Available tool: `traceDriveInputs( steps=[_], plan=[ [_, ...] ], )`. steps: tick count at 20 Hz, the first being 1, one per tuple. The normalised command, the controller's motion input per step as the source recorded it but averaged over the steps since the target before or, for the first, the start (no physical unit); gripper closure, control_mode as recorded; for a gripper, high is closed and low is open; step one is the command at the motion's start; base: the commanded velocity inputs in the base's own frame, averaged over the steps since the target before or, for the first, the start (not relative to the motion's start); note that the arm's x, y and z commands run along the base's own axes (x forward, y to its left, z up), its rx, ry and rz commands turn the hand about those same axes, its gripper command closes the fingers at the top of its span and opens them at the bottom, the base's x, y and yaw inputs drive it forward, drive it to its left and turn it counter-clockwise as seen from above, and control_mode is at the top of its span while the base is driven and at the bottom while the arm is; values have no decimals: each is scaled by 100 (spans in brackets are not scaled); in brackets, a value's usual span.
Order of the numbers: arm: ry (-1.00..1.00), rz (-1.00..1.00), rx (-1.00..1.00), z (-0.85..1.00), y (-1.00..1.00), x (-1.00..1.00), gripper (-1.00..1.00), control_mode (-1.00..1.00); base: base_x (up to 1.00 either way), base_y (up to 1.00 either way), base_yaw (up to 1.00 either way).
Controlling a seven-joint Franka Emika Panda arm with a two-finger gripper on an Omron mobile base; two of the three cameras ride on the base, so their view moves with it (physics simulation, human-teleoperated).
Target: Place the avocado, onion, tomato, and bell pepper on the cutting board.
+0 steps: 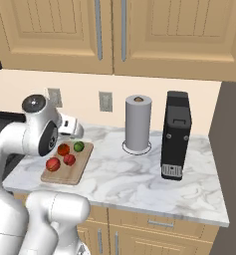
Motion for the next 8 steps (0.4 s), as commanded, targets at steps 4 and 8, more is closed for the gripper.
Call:
traceDriveInputs(
  steps=[4, 8],
  plan=[
    [-36, 0, 0, 97, -25, -88, -100, -100, 0, 0, 0],
    [-36, 0, 0, 89, -14, -92, -100, -100, 0, 0, 0]
  ],
)
